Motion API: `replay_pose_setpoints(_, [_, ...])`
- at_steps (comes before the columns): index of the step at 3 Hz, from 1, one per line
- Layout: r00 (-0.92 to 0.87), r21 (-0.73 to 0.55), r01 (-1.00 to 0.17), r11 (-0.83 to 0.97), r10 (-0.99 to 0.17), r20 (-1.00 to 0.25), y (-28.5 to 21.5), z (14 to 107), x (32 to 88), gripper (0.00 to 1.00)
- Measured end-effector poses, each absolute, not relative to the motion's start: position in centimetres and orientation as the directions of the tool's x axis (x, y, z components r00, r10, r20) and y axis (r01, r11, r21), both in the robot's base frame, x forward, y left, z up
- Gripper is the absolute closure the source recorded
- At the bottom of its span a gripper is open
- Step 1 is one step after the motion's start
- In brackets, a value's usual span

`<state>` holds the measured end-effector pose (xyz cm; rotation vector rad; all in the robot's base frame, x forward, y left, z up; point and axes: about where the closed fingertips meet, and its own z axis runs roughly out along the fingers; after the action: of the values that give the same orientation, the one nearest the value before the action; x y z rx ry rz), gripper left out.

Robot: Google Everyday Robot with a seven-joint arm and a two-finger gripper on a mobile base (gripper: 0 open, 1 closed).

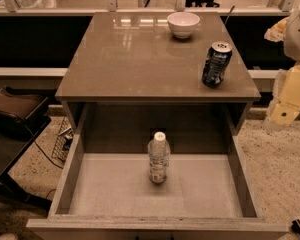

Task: Pick blue plastic bottle from top drawer and place on counter

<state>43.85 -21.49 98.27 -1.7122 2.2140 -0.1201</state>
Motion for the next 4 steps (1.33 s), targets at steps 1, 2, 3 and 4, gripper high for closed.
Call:
replay_pose_setpoints(1, [-0.211, -0.277, -0.922, 0.27, -0.951, -0.227, -21.5, 98.4, 43.9, 0.0])
replay_pose_setpoints(2, [-0.175, -0.281, -0.924, 0.261, -0.939, -0.295, -21.7, 97.1, 44.1, 0.0])
replay_pose_setpoints(3, [-0.077, -0.277, -0.933, 0.23, -0.879, -0.471, -22.5, 93.0, 44.2, 0.0])
replay_pose_setpoints(4, [0.001, -0.276, -0.94, 0.203, -0.804, -0.594, -23.1, 90.6, 43.6, 0.0])
